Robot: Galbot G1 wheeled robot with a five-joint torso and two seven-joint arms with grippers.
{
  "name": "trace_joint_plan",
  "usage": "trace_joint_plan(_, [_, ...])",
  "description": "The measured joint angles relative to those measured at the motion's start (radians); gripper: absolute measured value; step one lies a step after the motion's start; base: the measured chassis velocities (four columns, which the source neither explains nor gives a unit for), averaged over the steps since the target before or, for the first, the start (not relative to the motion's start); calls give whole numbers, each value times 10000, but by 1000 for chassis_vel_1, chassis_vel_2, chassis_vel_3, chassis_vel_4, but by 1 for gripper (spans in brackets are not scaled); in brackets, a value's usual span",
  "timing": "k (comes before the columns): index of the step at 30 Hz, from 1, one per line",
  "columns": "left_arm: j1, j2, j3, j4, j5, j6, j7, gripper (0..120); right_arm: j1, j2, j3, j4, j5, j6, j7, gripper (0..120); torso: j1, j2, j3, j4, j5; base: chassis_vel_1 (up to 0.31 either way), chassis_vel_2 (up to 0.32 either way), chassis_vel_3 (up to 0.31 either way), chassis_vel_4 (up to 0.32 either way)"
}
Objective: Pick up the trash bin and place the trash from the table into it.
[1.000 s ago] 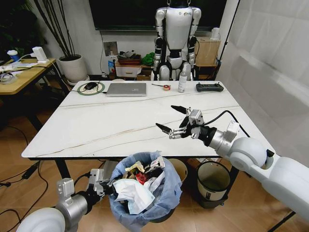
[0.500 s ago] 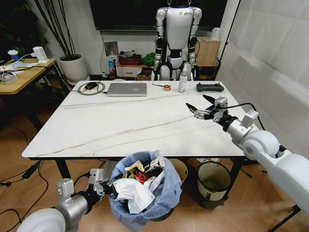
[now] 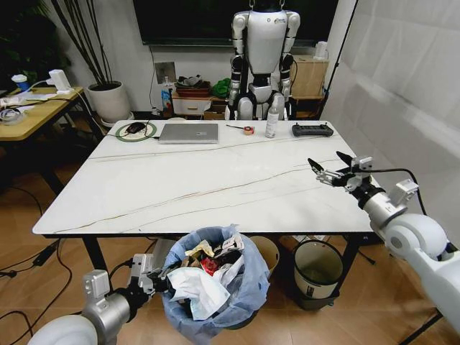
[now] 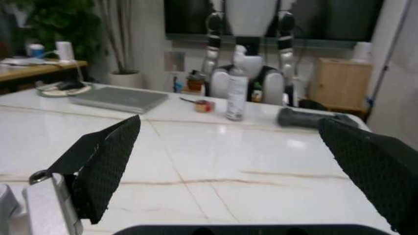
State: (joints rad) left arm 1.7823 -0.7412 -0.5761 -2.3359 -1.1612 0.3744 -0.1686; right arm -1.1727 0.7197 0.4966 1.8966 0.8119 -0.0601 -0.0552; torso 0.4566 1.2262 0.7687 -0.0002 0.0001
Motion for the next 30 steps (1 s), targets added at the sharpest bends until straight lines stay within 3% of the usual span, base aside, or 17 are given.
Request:
trace_joint_plan(8, [-51,-20,27,10,77,-17,6,0,-2354,1133,2037,651,-1324,-105,770,100,0,0,0,-1,2,0,0,0,0])
trace_joint_plan(10, [-70,-78,52,66,154,-34,40,0,-3134,1644,2853,985,-1758,38,732,100,0,0,0,-1,-1,0,0,0,0])
trace_joint_plan(16, [-146,-158,145,156,278,-54,108,0,-4457,2476,3847,1597,-2341,502,398,100,-1,0,0,-1,-2,0,0,0,0])
trace_joint_plan(26, [-27,-223,124,136,519,-124,251,0,-5512,3252,4309,2453,-2738,894,78,100,-1,0,1,2,-2,0,0,0,0])
trace_joint_plan(30, [219,-331,96,100,789,-200,399,0,-6017,3886,4462,2598,-2935,1263,-165,100,-1,-1,1,1,-1,0,0,0,0])
